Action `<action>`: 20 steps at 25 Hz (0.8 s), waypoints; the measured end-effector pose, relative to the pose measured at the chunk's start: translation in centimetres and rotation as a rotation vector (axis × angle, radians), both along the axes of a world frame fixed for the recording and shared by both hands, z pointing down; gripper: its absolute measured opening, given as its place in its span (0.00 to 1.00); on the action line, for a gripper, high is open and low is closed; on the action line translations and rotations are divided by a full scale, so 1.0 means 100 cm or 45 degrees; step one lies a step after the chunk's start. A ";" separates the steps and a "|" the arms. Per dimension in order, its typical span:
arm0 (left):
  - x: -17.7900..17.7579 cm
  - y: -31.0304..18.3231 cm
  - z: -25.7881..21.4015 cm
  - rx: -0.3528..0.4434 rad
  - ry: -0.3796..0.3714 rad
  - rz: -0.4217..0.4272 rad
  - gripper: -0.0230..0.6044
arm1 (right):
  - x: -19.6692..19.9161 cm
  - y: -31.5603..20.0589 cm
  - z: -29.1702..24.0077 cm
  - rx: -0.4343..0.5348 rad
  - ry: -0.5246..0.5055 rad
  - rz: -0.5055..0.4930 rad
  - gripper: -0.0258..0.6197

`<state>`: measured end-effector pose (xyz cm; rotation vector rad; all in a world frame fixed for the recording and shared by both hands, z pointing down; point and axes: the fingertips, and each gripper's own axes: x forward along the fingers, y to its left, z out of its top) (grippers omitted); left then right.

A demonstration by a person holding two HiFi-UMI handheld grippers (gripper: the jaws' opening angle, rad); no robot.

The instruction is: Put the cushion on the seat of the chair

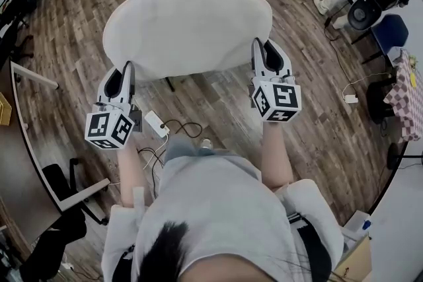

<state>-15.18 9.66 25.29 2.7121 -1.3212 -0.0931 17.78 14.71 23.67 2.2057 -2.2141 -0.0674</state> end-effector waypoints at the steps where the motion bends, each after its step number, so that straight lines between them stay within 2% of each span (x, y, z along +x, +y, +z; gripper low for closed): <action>1: 0.002 -0.003 0.000 -0.001 -0.006 -0.003 0.13 | 0.003 -0.003 0.002 -0.003 -0.007 -0.004 0.13; 10: 0.013 -0.043 0.007 -0.018 -0.012 -0.020 0.13 | 0.015 -0.043 0.011 -0.011 -0.034 -0.019 0.13; 20: 0.029 -0.128 0.017 -0.046 -0.012 -0.002 0.13 | 0.030 -0.125 0.020 -0.035 -0.044 -0.002 0.13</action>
